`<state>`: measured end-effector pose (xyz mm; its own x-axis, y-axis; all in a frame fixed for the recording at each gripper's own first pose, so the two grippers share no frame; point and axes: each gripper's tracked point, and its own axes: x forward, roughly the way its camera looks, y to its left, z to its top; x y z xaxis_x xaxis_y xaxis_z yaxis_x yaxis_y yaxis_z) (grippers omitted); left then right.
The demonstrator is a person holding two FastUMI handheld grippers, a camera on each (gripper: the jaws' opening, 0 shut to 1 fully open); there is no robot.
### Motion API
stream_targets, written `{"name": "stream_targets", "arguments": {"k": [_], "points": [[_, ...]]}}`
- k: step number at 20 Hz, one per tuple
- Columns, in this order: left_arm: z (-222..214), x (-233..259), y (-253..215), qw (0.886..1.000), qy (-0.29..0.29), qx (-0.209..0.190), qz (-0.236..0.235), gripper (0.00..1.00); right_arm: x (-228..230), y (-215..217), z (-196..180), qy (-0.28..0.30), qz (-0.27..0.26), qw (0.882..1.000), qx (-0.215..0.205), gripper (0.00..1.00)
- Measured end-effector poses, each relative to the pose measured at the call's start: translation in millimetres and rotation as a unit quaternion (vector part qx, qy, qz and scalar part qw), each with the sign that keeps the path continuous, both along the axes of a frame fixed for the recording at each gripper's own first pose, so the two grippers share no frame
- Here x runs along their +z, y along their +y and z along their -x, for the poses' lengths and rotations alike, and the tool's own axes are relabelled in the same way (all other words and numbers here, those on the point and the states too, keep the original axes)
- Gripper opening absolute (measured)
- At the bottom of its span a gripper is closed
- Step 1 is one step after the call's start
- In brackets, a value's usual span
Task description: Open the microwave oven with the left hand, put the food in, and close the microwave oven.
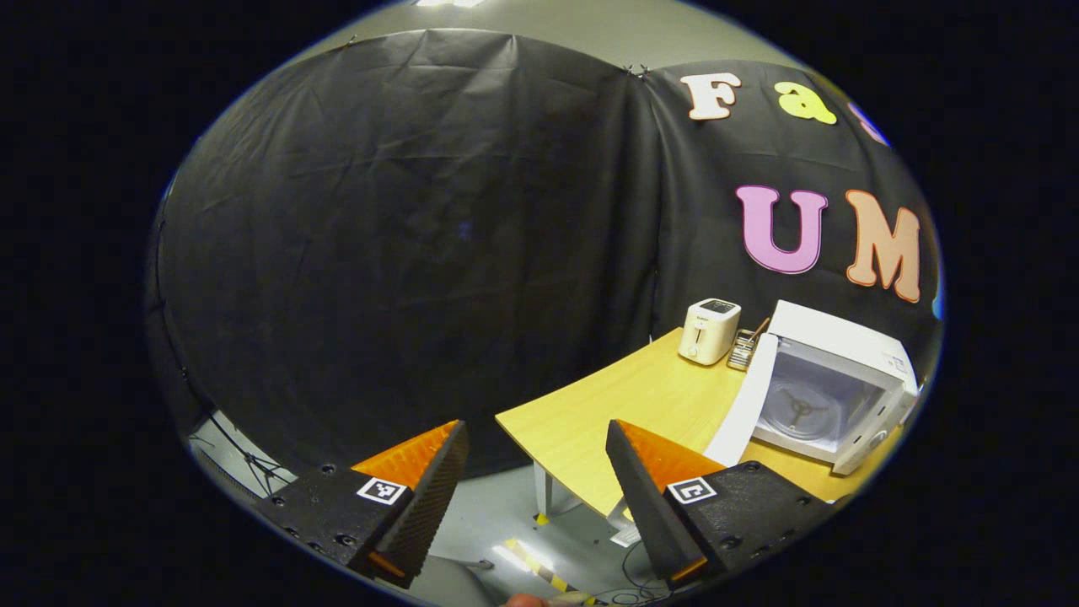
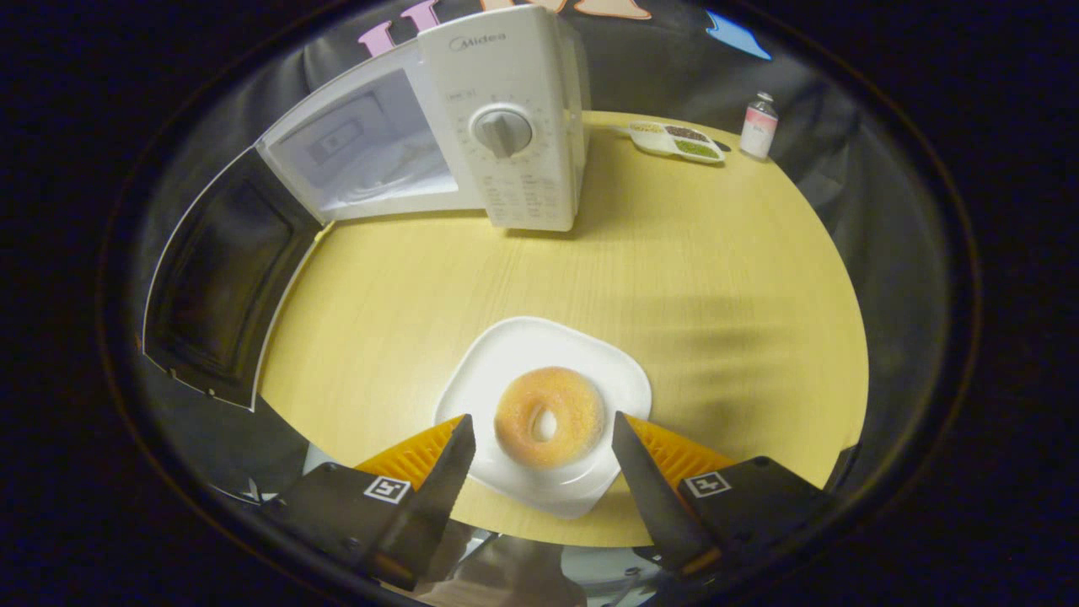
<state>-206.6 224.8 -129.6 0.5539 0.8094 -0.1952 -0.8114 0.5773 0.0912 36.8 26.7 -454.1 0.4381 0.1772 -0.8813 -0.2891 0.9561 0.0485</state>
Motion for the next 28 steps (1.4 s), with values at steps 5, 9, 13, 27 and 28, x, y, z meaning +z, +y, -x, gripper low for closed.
{"name": "stream_targets", "arguments": {"k": [5,9,13,27,28], "points": [[-11,17,-30,1.000,-0.022,-0.002,-0.005,0.95,-14,2,-2,0.016,0.014,0.999,0.035,0.94],[-10,18,-33,1.000,-0.016,0.002,-0.008,0.95,-21,1,0,0.019,0.029,0.998,0.049,0.85],[-16,13,-28,1.000,-0.012,-0.003,-0.004,0.96,-20,0,0,0.021,0.030,0.999,0.035,0.82],[-82,-4,18,0.989,0.014,-0.145,0.018,0.96,31,62,16,-0.032,-0.032,0.996,-0.072,0.67],[-90,-7,22,0.987,0.017,-0.159,0.023,0.96,36,76,16,-0.037,-0.049,0.995,-0.081,0.67]]}}
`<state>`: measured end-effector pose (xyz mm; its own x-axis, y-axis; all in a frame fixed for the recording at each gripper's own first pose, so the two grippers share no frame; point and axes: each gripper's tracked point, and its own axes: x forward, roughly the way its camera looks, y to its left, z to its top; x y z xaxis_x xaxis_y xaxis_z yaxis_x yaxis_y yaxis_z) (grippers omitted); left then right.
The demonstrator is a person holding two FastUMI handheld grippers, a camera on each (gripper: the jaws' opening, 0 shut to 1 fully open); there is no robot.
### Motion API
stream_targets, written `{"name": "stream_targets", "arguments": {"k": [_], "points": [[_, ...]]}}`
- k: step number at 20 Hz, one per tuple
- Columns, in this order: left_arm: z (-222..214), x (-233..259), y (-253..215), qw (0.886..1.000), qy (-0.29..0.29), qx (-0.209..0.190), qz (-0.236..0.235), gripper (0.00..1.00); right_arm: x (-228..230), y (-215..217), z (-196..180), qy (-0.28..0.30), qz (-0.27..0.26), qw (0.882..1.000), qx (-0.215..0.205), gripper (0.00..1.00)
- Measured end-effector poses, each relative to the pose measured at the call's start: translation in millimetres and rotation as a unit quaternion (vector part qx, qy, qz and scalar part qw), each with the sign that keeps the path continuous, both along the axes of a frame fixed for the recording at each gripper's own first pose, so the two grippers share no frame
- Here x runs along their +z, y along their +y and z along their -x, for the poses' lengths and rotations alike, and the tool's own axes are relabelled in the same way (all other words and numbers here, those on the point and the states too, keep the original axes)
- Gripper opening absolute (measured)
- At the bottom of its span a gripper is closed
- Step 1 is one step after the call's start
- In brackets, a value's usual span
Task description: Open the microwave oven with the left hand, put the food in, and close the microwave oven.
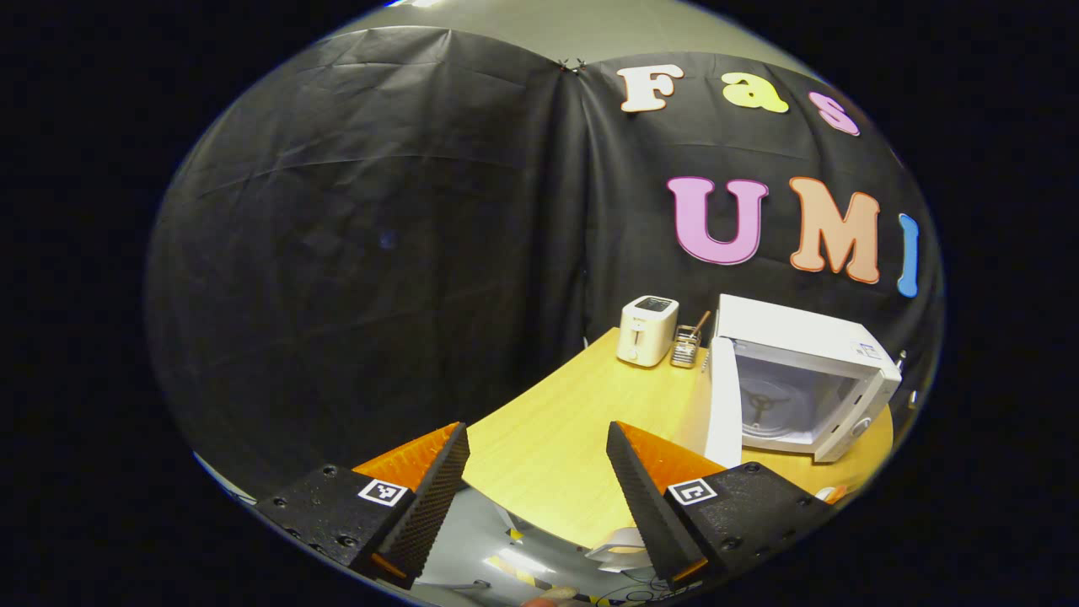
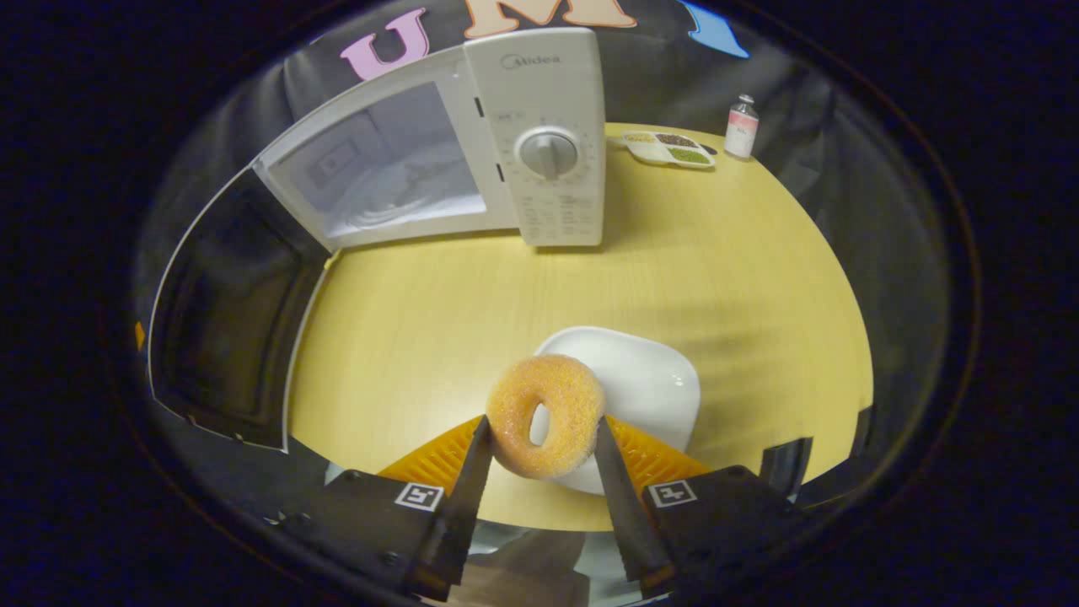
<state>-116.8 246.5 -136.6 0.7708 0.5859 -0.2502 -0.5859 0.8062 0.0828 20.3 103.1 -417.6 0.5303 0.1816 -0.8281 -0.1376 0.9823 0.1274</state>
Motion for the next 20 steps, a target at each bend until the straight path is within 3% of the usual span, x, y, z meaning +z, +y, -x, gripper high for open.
{"name": "stream_targets", "arguments": {"k": [6,11,15,18,19,20], "points": [[-29,-19,13,0.997,0.001,-0.064,0.033,0.96,23,95,1,-0.026,-0.104,0.994,-0.038,0.67],[-40,-30,29,0.993,0.008,-0.107,0.045,0.96,23,168,-10,-0.021,-0.190,0.979,-0.077,0.67],[-47,-43,41,0.989,0.031,-0.139,0.047,0.96,27,202,-48,-0.059,-0.209,0.970,-0.108,0.67],[-55,-54,41,0.983,0.050,-0.165,0.056,0.97,36,221,-85,-0.084,-0.243,0.955,-0.149,0.67],[-59,-58,41,0.982,0.054,-0.172,0.061,0.96,38,225,-99,-0.093,-0.254,0.949,-0.162,0.72],[-62,-62,42,0.980,0.059,-0.177,0.064,0.96,41,228,-112,-0.103,-0.262,0.943,-0.174,0.67]]}}
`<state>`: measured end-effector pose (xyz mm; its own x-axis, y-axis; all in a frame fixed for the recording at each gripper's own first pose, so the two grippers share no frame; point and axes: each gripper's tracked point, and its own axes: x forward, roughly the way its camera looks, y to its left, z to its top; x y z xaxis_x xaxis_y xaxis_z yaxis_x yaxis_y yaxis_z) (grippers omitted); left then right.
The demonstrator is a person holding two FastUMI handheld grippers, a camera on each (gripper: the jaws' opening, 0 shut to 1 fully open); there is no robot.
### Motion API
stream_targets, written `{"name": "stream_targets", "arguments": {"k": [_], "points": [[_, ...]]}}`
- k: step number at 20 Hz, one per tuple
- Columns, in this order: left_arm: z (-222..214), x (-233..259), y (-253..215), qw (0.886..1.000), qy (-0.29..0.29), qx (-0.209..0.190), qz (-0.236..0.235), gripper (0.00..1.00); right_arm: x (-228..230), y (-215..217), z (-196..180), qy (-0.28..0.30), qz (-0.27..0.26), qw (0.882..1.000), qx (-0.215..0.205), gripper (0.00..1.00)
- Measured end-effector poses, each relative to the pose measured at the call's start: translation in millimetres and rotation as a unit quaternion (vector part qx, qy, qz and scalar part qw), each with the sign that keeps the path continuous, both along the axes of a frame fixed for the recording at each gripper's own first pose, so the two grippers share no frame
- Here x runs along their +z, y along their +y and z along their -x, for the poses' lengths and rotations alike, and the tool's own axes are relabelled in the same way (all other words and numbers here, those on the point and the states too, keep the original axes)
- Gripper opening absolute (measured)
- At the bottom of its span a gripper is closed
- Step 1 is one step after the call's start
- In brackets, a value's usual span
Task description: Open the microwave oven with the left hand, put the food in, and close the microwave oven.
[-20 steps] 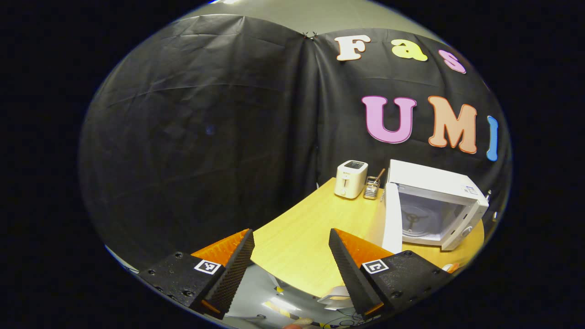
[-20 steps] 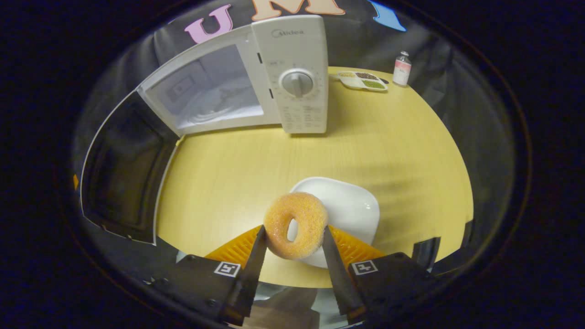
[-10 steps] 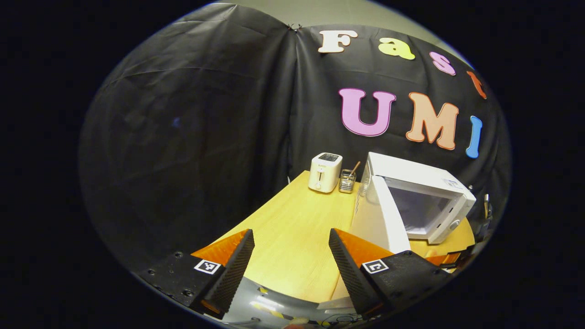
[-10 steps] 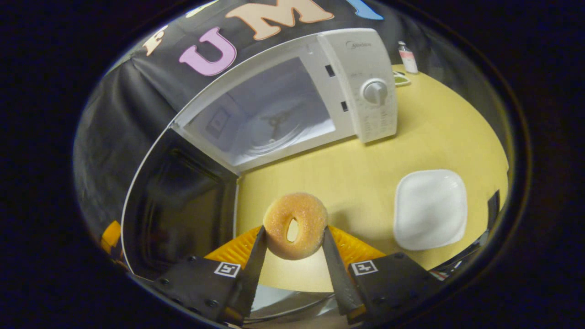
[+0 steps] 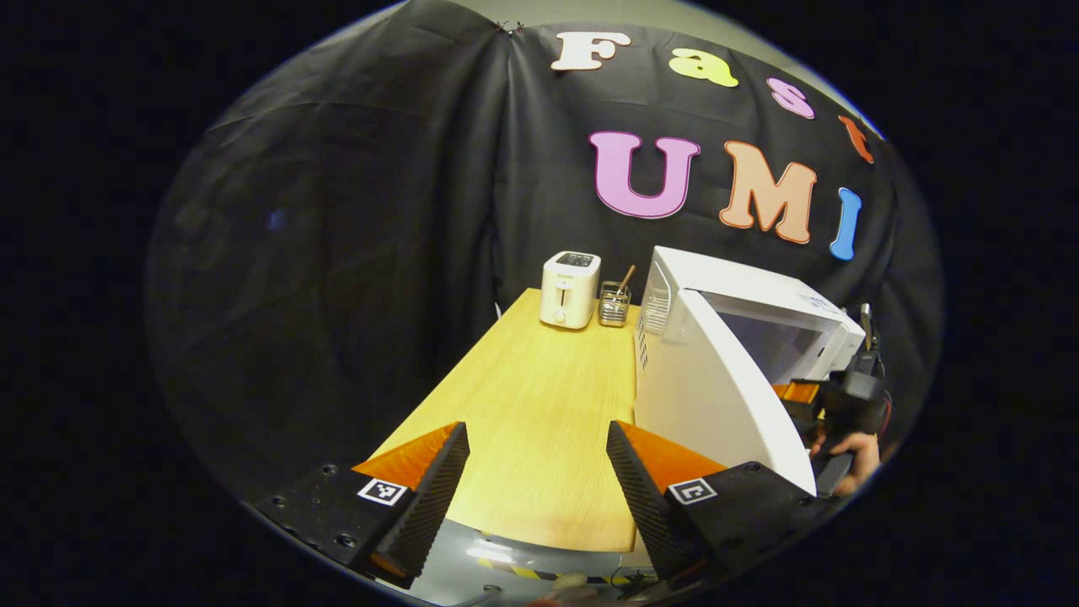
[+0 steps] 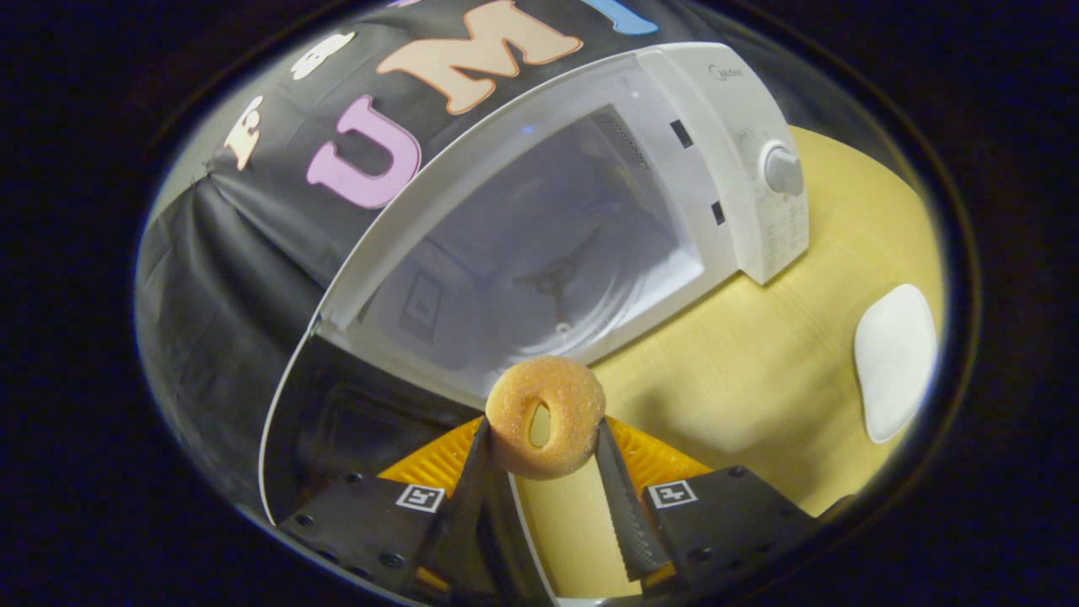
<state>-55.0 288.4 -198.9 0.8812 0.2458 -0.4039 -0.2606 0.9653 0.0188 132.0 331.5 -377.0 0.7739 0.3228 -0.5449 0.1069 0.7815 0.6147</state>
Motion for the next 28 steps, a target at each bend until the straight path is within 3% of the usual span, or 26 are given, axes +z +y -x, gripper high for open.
{"name": "stream_targets", "arguments": {"k": [9,13,16,19,20,28], "points": [[-12,-9,8,1.000,0.012,-0.009,0.003,0.96,0,5,-95,-0.058,-0.010,0.992,-0.111,0.65],[-6,-22,6,0.999,0.029,-0.008,0.020,0.96,-1,2,-117,-0.066,0.000,0.989,-0.129,0.65],[-8,-26,6,0.999,0.030,-0.003,0.036,0.97,-1,-3,-122,-0.072,0.011,0.989,-0.127,0.69],[-9,-24,5,0.999,0.024,-0.001,0.035,0.97,13,-13,-118,-0.097,0.031,0.987,-0.128,1.00],[-10,-23,4,0.999,0.024,-0.002,0.034,0.97,20,-19,-115,-0.105,0.044,0.985,-0.130,0.90],[-13,-23,-8,0.999,0.021,-0.022,0.036,0.94,49,-37,-83,-0.136,0.083,0.980,-0.123,0.90]]}}
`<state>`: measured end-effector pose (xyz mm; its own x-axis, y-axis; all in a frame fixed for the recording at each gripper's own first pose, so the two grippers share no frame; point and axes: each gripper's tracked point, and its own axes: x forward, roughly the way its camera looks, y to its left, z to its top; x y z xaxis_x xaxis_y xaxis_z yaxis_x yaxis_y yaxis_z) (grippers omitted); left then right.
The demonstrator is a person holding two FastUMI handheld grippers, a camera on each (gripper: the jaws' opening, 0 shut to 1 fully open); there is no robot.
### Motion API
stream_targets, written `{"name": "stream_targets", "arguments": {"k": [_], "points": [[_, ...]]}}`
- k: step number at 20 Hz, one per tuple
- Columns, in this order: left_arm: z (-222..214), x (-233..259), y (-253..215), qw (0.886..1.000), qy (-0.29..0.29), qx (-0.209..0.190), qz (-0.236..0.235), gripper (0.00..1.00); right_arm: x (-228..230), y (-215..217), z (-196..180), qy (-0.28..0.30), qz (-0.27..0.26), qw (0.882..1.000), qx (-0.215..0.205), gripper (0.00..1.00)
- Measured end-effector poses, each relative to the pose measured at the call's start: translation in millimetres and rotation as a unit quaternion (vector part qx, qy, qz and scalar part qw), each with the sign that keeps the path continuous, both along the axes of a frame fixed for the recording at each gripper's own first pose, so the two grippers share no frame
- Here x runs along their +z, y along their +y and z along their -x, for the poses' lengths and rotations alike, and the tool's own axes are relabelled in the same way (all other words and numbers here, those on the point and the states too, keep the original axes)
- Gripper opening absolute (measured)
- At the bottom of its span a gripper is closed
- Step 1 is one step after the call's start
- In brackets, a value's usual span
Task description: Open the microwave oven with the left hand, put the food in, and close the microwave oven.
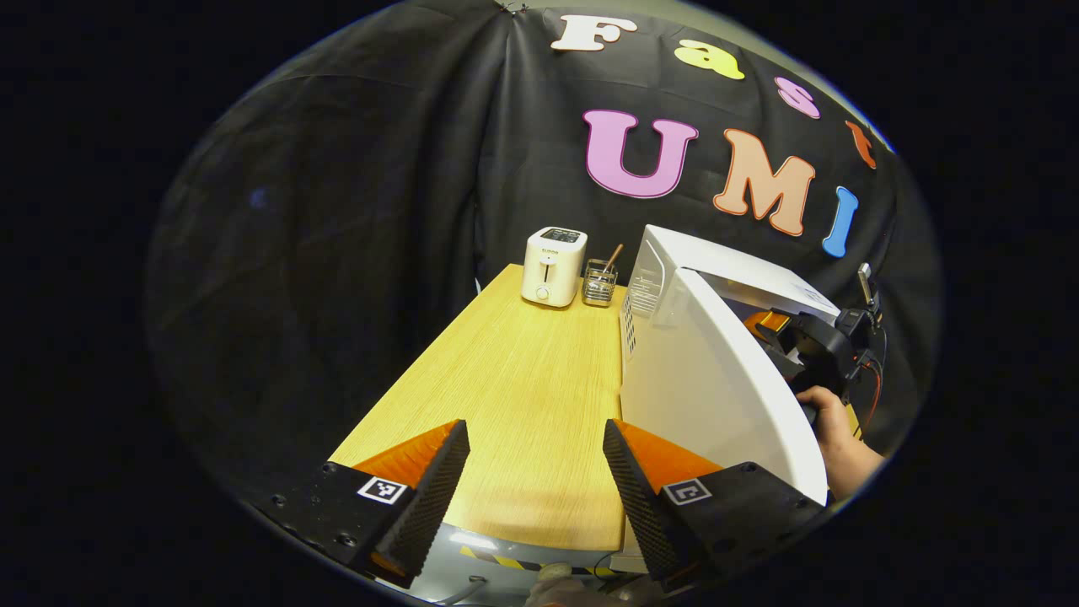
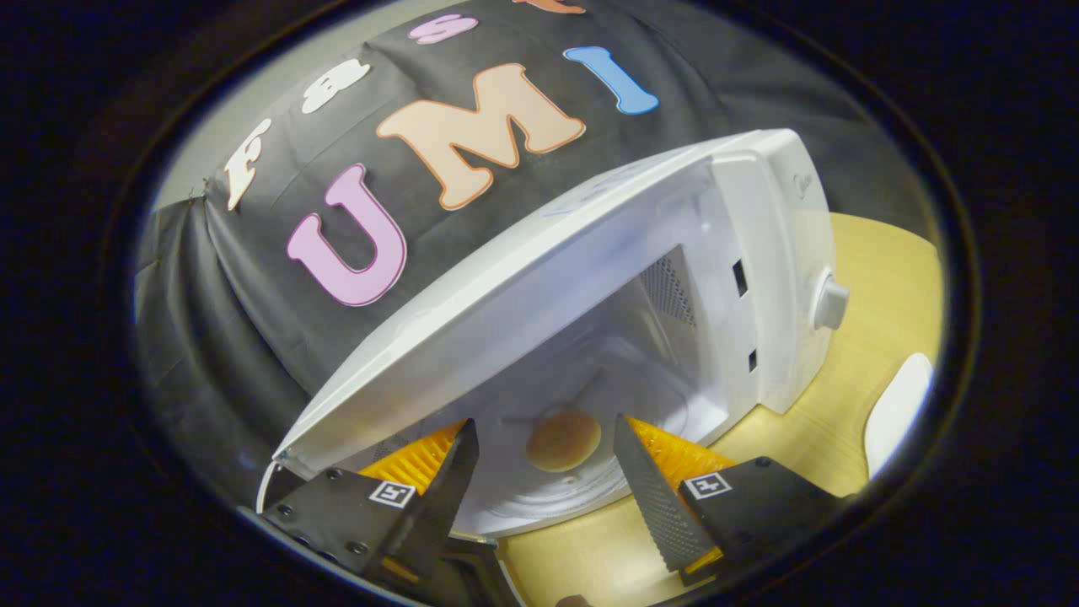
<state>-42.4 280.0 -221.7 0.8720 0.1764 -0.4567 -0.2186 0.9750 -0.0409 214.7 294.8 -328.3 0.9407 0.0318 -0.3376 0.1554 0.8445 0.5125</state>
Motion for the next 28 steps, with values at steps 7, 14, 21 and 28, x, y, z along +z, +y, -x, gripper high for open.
{"name": "stream_targets", "arguments": {"k": [7,14,21,28], "points": [[1,2,-23,0.999,-0.005,-0.037,0.005,0.69,10,-2,60,0.000,0.067,0.996,0.054,0.91],[7,-6,-43,0.996,0.013,-0.087,-0.004,0.33,44,-29,112,-0.023,0.137,0.987,0.078,0.90],[15,-3,-60,0.993,0.016,-0.113,-0.006,0.01,63,-75,169,-0.016,0.161,0.986,0.051,0.91],[26,1,-89,0.987,0.018,-0.157,-0.025,0.01,80,-118,207,-0.014,0.209,0.977,0.037,0.92]]}}
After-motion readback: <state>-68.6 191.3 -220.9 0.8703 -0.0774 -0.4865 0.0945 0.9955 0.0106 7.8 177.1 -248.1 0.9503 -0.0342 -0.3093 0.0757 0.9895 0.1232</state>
